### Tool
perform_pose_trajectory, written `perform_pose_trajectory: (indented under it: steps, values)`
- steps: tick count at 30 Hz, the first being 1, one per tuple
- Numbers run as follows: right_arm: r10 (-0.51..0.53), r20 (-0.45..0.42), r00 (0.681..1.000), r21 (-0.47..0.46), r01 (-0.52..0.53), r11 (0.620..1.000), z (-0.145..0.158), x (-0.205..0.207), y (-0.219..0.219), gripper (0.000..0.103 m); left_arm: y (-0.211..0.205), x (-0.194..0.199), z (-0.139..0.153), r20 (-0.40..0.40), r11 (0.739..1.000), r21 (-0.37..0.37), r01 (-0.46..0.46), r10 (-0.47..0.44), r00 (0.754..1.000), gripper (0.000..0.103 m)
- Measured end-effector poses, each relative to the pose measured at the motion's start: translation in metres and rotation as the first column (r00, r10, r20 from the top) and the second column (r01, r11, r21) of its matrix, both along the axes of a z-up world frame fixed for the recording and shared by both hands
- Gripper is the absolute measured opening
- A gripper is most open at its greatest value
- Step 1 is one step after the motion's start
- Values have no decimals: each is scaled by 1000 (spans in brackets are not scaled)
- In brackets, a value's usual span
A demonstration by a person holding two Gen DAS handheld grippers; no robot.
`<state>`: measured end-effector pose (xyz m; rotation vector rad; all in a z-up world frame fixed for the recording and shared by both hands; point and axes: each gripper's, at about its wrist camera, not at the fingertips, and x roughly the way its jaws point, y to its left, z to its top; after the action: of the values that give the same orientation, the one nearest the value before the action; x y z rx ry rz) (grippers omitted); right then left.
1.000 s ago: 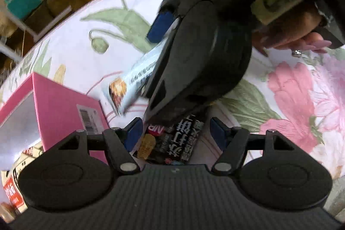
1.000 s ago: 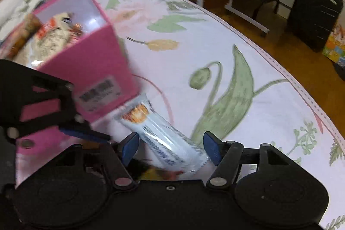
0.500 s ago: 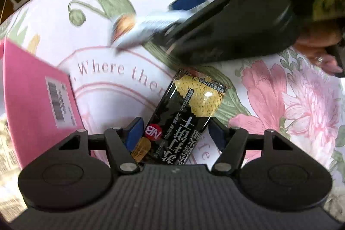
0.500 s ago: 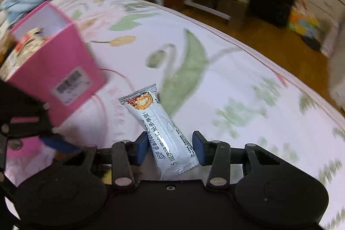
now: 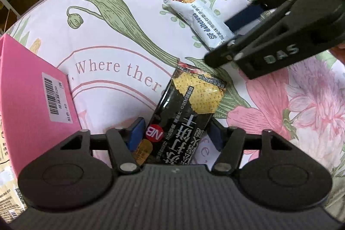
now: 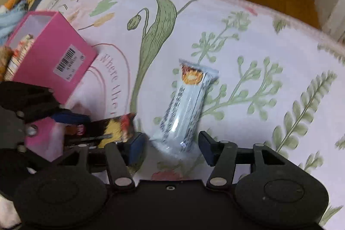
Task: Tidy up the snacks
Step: 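Carry the black pack and white bar into the pink box and open both tools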
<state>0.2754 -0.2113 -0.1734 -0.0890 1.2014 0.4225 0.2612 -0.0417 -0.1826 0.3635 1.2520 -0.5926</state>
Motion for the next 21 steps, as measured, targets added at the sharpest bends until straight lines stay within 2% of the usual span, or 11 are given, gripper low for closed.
perform_pose_trajectory:
  steps: [4, 5, 8, 9, 10, 14, 21]
  values:
    - [19, 105, 994, -26, -16, 1000, -4, 1, 6, 64, 4, -2, 3, -9, 999, 2, -36, 36, 999, 57]
    - [8, 119, 993, -13, -6, 1000, -3, 2, 6, 59, 5, -2, 4, -13, 999, 3, -42, 42, 999, 57]
    - [-29, 148, 989, 33, 24, 999, -1, -2, 2, 53, 3, -5, 0, -35, 998, -4, -64, 64, 997, 57]
    - [-38, 152, 988, 47, 31, 998, 1, -5, 1, 46, 4, -6, 1, -42, 998, -5, -70, 70, 997, 57]
    - [-51, 152, 987, 60, 42, 997, 2, -10, 0, 45, 5, -8, 1, -51, 997, -9, -78, 77, 996, 57]
    - [-95, 146, 985, 119, 78, 990, 7, -33, -5, 44, 2, -8, -6, -106, 993, -35, -111, 107, 989, 57]
    - [-108, 138, 984, 149, 87, 985, 16, -73, -11, 43, 13, -26, 7, -149, 988, -69, -138, 126, 981, 57]
